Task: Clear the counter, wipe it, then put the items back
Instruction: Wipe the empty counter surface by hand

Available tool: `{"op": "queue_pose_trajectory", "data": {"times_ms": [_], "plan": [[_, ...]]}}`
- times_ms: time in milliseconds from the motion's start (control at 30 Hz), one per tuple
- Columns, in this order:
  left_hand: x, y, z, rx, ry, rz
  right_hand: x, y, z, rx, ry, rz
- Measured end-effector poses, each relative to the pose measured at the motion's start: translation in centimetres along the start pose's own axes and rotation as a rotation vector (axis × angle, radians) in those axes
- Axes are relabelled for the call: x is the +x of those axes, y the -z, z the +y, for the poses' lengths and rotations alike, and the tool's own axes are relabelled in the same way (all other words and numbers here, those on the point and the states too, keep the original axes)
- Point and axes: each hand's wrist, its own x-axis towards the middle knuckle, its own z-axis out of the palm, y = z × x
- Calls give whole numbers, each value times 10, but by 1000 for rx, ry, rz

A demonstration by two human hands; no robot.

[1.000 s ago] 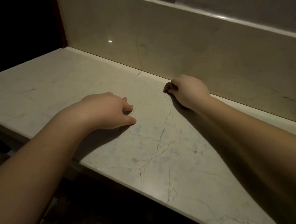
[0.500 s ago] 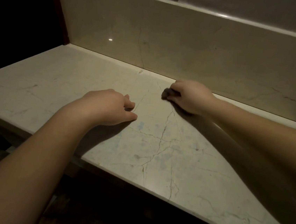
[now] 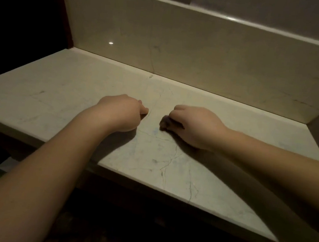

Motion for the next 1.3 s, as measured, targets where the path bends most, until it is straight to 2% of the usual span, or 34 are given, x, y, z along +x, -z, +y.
{"op": "queue_pose_trajectory", "data": {"times_ms": [67,133,200,300,367,433,533,600,700,867,967,1133,1300], "plan": [[2,1,1,14,-2,-14,-28,8,-30,64,149,5],[3,2,0,26,-11,-18,-39,11,-38,65,165,-6],[3,3,-1,43,-24,-16,-31,9,-30,-5,59,-2],[1,4,-2,39,-36,-14,0,4,2,-61,-229,-54],[1,4,-1,57,-38,-14,11,3,9,-54,-295,-83],[1,2,-1,78,-47,-15,5,4,-2,-46,-264,-72],[-1,0,0,75,-56,7,-31,12,-38,-20,-49,-22],[-4,-1,1,71,-54,33,-54,20,-55,8,39,-66],[-6,0,3,80,-44,60,-58,23,-52,6,-28,-107],[-11,1,5,89,-31,56,-17,11,-39,-20,-295,-73],[-12,1,5,97,-32,57,-28,10,-53,23,-297,-42],[-9,1,4,105,-16,52,-89,25,-87,121,-177,-48],[-14,-1,4,114,-13,81,-74,23,-71,100,-290,-80]]}}
